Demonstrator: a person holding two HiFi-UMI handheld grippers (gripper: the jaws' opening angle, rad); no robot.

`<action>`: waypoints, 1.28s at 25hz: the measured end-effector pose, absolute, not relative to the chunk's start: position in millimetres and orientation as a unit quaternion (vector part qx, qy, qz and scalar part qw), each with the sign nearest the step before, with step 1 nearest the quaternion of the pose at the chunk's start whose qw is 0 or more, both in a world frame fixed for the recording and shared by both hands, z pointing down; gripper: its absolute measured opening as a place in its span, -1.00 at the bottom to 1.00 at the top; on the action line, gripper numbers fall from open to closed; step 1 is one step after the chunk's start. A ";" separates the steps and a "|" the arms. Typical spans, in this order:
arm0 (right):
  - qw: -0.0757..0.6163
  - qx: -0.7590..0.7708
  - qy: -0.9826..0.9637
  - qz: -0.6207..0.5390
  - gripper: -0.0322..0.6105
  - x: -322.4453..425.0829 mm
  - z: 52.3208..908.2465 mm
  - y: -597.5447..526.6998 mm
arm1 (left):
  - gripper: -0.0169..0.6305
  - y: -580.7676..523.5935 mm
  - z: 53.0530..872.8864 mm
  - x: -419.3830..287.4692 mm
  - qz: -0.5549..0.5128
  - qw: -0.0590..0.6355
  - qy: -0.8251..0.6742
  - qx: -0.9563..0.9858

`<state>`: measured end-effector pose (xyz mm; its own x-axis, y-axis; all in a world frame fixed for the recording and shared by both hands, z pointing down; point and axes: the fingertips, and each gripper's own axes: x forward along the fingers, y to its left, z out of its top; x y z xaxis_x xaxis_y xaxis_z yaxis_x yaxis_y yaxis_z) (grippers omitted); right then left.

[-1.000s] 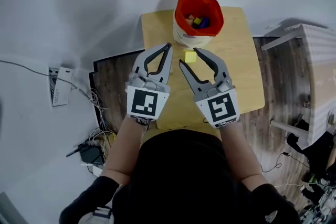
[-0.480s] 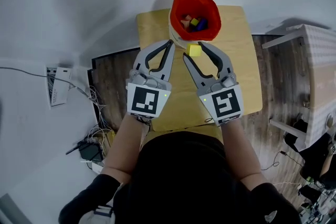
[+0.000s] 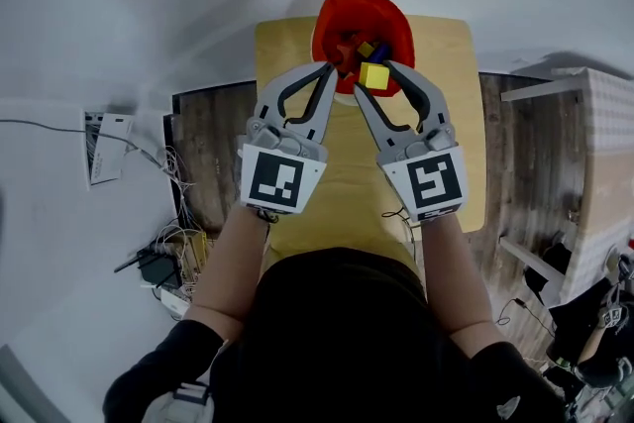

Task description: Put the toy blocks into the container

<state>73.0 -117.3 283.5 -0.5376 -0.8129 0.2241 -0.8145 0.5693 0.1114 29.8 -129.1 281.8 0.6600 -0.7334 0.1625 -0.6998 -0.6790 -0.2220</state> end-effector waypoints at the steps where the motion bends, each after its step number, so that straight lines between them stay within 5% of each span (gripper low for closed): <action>1: 0.128 0.460 -0.878 0.003 -0.28 74.5 285.5 -119.9 | -0.92 -131.7 284.0 31.5 -0.122 0.069 0.396 -0.907; 32: 0.189 0.403 -0.895 -0.010 -0.25 77.8 322.6 -147.9 | -0.92 -162.5 296.4 46.3 -0.136 0.060 0.434 -0.889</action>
<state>77.8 -147.9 322.6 -0.6034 -0.7261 0.3297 -0.7182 0.6745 0.1711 46.3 -162.5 296.4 0.5862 -0.7878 0.1893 -0.7553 -0.6159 -0.2241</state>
